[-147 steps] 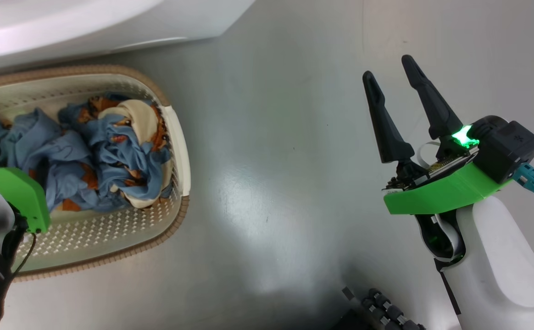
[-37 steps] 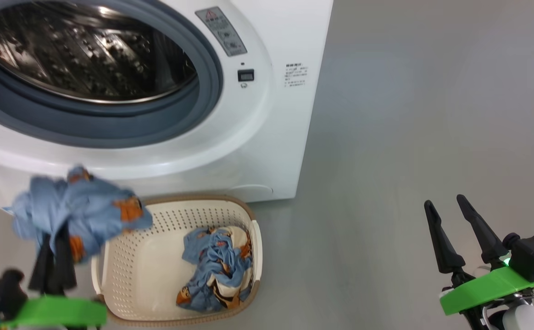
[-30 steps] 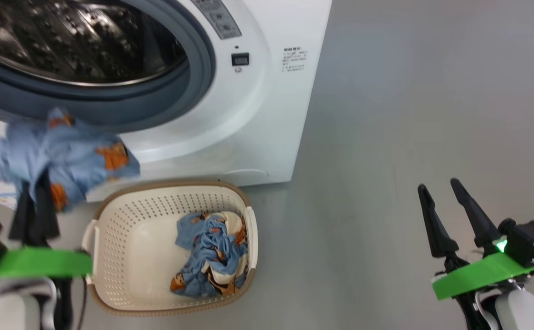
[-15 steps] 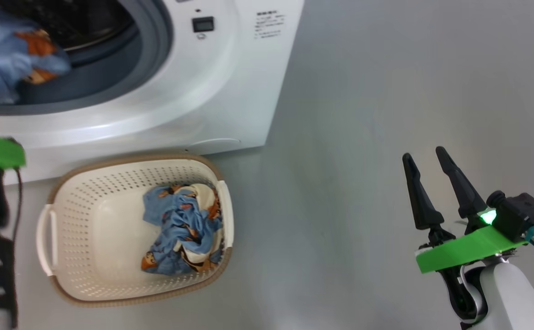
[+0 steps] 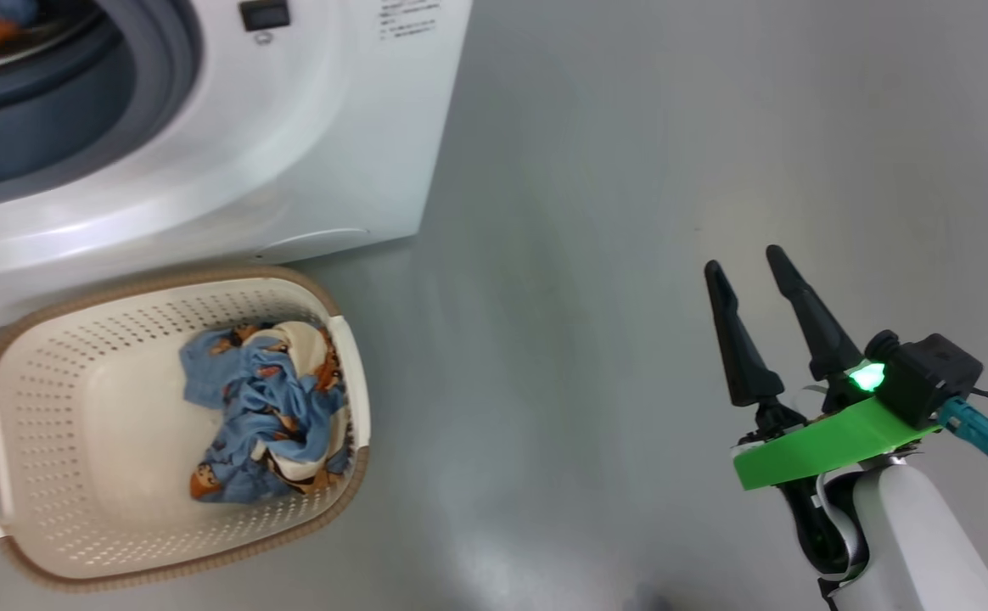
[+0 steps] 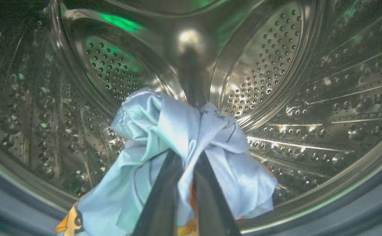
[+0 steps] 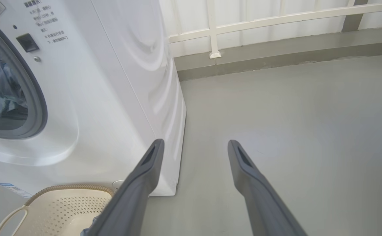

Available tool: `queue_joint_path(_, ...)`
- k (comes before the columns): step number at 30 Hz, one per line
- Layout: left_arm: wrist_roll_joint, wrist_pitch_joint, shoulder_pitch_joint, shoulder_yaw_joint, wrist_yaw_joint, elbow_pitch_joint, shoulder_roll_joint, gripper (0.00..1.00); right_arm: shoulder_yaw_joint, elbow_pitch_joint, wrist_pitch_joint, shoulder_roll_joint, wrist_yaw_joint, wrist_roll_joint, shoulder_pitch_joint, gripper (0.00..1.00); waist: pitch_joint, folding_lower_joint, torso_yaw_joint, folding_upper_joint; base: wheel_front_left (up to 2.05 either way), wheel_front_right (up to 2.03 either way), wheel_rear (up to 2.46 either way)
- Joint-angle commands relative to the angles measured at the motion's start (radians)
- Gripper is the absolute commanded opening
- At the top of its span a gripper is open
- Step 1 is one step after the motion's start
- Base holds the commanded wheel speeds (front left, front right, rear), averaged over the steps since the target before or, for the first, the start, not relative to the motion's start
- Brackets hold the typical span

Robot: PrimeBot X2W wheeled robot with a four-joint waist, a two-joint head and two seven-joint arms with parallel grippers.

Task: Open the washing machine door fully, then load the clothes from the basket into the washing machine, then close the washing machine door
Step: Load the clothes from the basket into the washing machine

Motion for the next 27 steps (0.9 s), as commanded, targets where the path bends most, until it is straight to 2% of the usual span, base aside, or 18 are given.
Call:
queue_joint_path(1, 0.019, -0.006, -0.052, 0.003, -0.002, -0.021, 0.066, 0.0, 0.029, -0.023, -0.005, 0.006, 0.002, 0.008, -0.006, 1.0, 0.023, 0.0, -0.026, 0.0, 0.0, 0.0, 0.0)
queue_joint_path(4, 0.027, -0.006, -0.078, 0.014, -0.001, -0.03, 0.075, 0.0, 0.04, -0.022, -0.005, 0.012, 0.002, 0.007, -0.01, 1.0, 0.027, 0.0, -0.037, 0.0, 0.0, 0.0, 0.0)
queue_joint_path(5, 0.03, -0.006, -0.08, 0.019, 0.001, -0.03, 0.077, 0.39, 0.043, -0.021, -0.005, 0.014, 0.002, 0.007, -0.01, 1.0, 0.027, 0.0, -0.041, 0.0, 0.0, 0.0, 0.0)
queue_joint_path(6, 0.036, -0.006, -0.079, 0.022, 0.004, -0.028, 0.081, 1.0, 0.046, -0.02, -0.005, 0.015, 0.002, 0.007, -0.011, 1.0, 0.027, 0.0, -0.044, 0.0, 0.0, 0.0, 0.0)
queue_joint_path(16, 0.058, -0.006, -0.053, 0.057, 0.005, -0.017, 0.084, 1.0, 0.046, -0.023, -0.005, 0.015, 0.002, 0.007, -0.008, 1.0, 0.023, 0.0, -0.044, 0.0, 0.0, 0.0, 0.0)
queue_joint_path(27, 0.063, -0.006, 0.028, 0.078, 0.001, -0.052, 0.048, 1.0, 0.041, -0.026, -0.005, 0.003, 0.002, 0.003, -0.018, 1.0, -0.001, 0.0, -0.018, 0.0, 0.0, 0.0, 0.0)
